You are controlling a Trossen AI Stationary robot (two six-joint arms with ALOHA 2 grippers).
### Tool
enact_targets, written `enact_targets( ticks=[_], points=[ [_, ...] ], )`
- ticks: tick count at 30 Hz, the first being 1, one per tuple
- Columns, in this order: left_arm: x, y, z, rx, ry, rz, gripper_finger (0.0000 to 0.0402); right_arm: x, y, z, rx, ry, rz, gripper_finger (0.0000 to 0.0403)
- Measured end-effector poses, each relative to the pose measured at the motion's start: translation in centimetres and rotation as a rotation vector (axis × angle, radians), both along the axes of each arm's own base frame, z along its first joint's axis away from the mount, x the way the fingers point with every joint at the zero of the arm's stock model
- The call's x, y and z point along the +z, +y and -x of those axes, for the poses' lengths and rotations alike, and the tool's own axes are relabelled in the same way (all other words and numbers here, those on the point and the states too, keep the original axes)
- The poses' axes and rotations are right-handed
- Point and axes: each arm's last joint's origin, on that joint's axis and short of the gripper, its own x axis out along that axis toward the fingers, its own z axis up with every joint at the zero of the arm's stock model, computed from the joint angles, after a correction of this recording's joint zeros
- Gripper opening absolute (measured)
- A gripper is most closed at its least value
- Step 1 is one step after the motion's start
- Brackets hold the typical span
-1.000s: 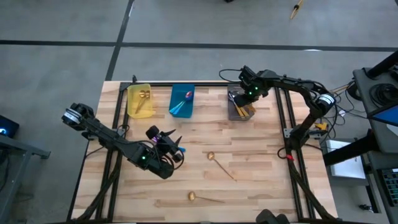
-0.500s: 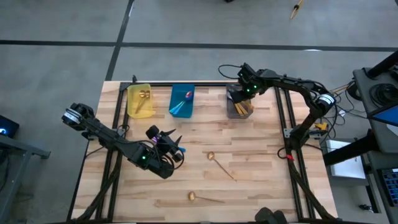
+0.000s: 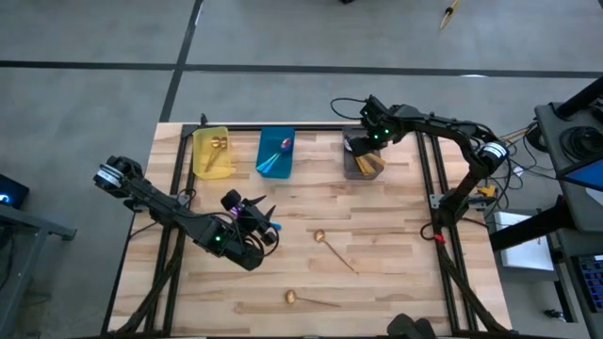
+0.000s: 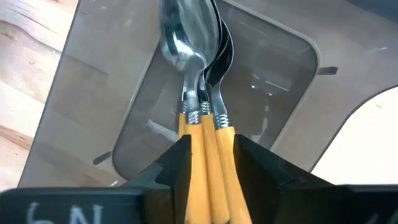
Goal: Sort silverware by color (type)
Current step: Put the blue spoon into the blue bin
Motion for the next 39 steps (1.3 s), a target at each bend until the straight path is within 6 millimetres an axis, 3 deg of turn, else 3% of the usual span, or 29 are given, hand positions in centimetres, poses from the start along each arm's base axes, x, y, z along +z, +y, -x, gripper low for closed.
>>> enact_targets(
  ticks=[6, 11, 18, 24, 30, 36, 39],
  points=[
    [-0.2, -0.1, 0.0, -0.035, 0.030, 0.051, 0.0165, 1.3, 0.4, 0.3, 0.002, -0.031, 0.032, 0.0137],
    [-0.8, -0.2, -0.1, -0.143, 0.147, 0.231, 0.0165, 3.8, 1.7, 0.5, 0.021, -0.090, 0.090, 0.0145],
    [-1.8, 1.5, 0.2, -0.188, 0.398, 0.405, 0.0165, 7.8, 5.9, 0.1, 0.125, -0.185, 0.215, 0.0137],
    [-2.6, 2.8, 1.3, -0.399, 0.819, 0.254, 0.0165, 10.1, 10.5, -0.7, 0.224, -0.190, 0.378, 0.0128],
    [-3.5, 4.8, 1.3, -0.541, 1.006, 0.170, 0.0165, 10.1, 14.9, -2.2, 0.351, -0.195, 0.459, 0.0132],
    [-5.4, 6.6, 2.0, -0.553, 1.054, 0.247, 0.0165, 9.1, 18.3, -3.7, 0.454, -0.287, 0.504, 0.0132],
    [-6.3, 6.6, 2.5, -0.548, 1.031, 0.265, 0.0165, 8.6, 19.6, -4.6, 0.483, -0.414, 0.546, 0.0128]
  ],
)
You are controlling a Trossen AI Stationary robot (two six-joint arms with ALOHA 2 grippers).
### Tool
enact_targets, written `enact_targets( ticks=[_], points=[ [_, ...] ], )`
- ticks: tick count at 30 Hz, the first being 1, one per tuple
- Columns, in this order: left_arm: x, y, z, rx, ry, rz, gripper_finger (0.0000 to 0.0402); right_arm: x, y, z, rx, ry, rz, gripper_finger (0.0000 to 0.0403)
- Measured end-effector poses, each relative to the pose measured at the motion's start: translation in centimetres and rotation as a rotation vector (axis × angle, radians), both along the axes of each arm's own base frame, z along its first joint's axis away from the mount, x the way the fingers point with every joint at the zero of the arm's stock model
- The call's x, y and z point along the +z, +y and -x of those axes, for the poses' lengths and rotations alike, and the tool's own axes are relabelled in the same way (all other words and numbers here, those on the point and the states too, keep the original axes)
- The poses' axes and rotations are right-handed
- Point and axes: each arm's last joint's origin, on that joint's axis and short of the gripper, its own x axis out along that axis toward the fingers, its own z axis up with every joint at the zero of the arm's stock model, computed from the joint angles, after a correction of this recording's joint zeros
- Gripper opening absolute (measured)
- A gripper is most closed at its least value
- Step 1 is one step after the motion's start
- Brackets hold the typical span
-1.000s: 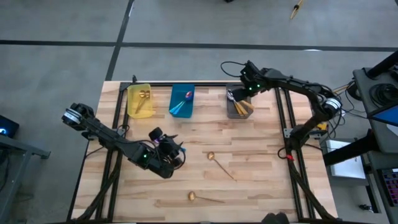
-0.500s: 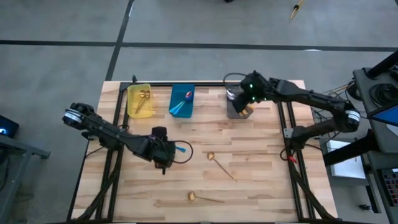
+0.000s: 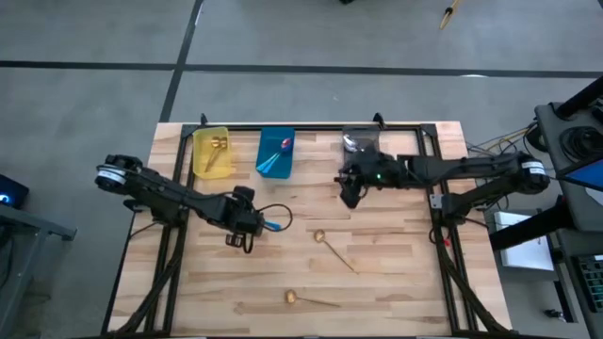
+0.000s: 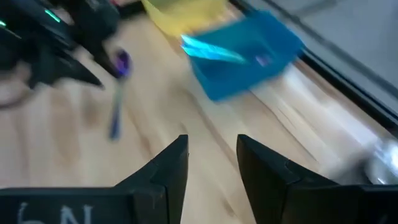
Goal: Sort silverware by color (type)
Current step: Put the blue spoon into the blue bin
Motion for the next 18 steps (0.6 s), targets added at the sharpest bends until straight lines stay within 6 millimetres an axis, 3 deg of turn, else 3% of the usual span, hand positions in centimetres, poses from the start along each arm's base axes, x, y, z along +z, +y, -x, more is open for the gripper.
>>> enact_targets(
  ticks=[8, 13, 18],
  points=[
    [1.0, -0.2, -0.2, 0.071, -0.143, 0.046, 0.0165, -0.8, 1.0, -2.9, 0.078, -0.169, 0.060, 0.0123],
    [2.8, -0.9, 0.4, 0.156, -0.356, 0.141, 0.0165, -1.0, 1.5, -6.7, 0.127, -0.139, 0.090, 0.0123],
    [4.1, -2.3, 2.2, 0.277, -0.540, 0.289, 0.0165, -1.6, 2.8, -10.6, 0.182, -0.043, 0.101, 0.0123]
  ],
)
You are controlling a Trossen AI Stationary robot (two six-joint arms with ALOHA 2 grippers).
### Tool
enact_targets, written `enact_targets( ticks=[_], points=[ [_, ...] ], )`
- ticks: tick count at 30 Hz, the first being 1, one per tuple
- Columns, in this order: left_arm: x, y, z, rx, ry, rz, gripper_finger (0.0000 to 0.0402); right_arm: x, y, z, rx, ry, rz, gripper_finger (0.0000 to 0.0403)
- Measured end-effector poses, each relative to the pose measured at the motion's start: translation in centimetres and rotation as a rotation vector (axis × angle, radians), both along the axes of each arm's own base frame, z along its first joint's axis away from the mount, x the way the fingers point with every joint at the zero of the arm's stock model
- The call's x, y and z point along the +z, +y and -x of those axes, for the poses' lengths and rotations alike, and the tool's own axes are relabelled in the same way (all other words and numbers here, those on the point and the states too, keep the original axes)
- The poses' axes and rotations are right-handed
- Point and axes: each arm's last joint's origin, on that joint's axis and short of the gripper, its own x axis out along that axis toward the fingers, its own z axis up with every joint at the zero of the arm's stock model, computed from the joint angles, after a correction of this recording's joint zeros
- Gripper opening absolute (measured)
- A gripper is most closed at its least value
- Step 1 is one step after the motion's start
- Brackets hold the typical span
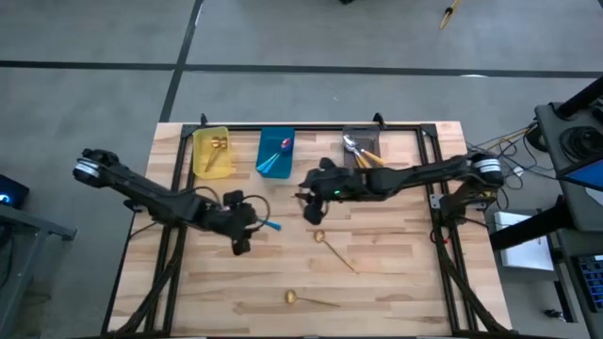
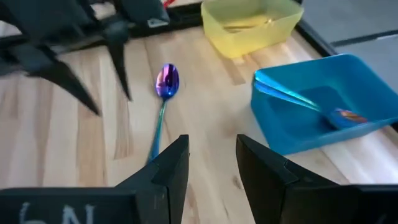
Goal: Sort silverware by color (type)
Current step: Put the blue spoon into the blue bin
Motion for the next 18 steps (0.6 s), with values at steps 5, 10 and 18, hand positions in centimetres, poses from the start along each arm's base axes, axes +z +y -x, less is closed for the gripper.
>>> enact_targets(
  ticks=[5, 10, 18],
  points=[
    [0.4, -1.8, 2.2, 0.105, -0.085, 0.190, 0.0165, -1.6, 0.7, -3.4, 0.025, 0.078, 0.017, 0.0123],
    [0.6, -3.5, 3.5, 0.166, -0.135, 0.283, 0.0165, -4.0, 1.1, -6.2, 0.065, 0.148, 0.061, 0.0123],
    [0.9, -4.7, 4.3, 0.247, -0.261, 0.251, 0.0165, -8.4, 1.8, -8.7, 0.134, 0.227, 0.091, 0.0123]
  ],
)
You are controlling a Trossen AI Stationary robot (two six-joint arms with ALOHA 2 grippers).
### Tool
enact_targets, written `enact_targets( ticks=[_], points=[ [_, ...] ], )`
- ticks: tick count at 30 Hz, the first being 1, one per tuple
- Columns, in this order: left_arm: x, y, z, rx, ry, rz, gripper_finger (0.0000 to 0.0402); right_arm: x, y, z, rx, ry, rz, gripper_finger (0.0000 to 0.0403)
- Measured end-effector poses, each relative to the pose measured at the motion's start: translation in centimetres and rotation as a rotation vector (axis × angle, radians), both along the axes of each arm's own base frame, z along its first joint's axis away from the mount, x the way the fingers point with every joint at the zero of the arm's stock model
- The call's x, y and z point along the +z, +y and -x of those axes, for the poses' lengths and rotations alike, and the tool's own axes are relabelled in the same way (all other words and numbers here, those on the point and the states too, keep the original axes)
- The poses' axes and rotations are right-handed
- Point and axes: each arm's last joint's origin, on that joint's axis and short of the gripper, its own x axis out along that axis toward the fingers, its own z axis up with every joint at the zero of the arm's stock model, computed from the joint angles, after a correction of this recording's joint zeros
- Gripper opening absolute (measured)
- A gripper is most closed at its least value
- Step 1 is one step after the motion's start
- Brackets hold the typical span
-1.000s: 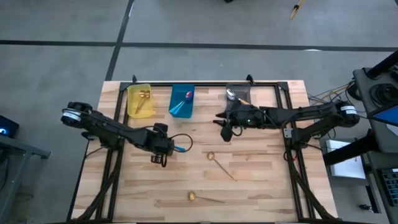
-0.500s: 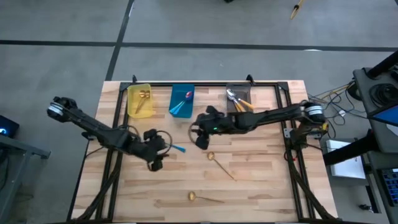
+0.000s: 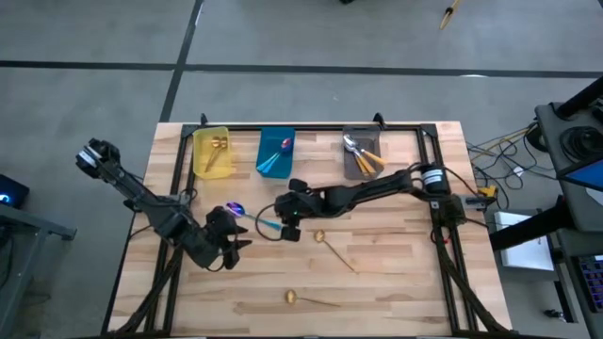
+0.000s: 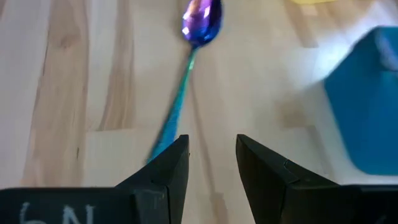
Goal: Sort silverware by color (type)
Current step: Put the blue spoon into the blue bin
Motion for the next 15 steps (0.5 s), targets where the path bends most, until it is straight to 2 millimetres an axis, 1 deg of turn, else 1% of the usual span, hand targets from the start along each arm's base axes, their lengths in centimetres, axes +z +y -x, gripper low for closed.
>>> enact_targets(
  ticks=[5, 9, 13, 15],
  points=[
    [0.0, -0.2, 0.2, 0.004, -0.008, -0.012, 0.0165, -1.8, 0.2, -0.6, 0.009, 0.009, 0.006, 0.0123],
    [-0.5, -0.1, 0.3, 0.006, 0.034, -0.046, 0.0165, -3.3, 0.1, -1.2, 0.013, 0.004, 0.029, 0.0123],
    [-1.3, 0.3, 0.7, 0.016, 0.118, -0.107, 0.0165, -3.8, -0.2, -1.4, -0.055, -0.003, 0.110, 0.0118],
    [-1.6, 0.4, 0.9, 0.024, 0.154, -0.132, 0.0165, -3.9, -0.6, -1.4, -0.077, 0.003, 0.129, 0.0109]
  ],
)
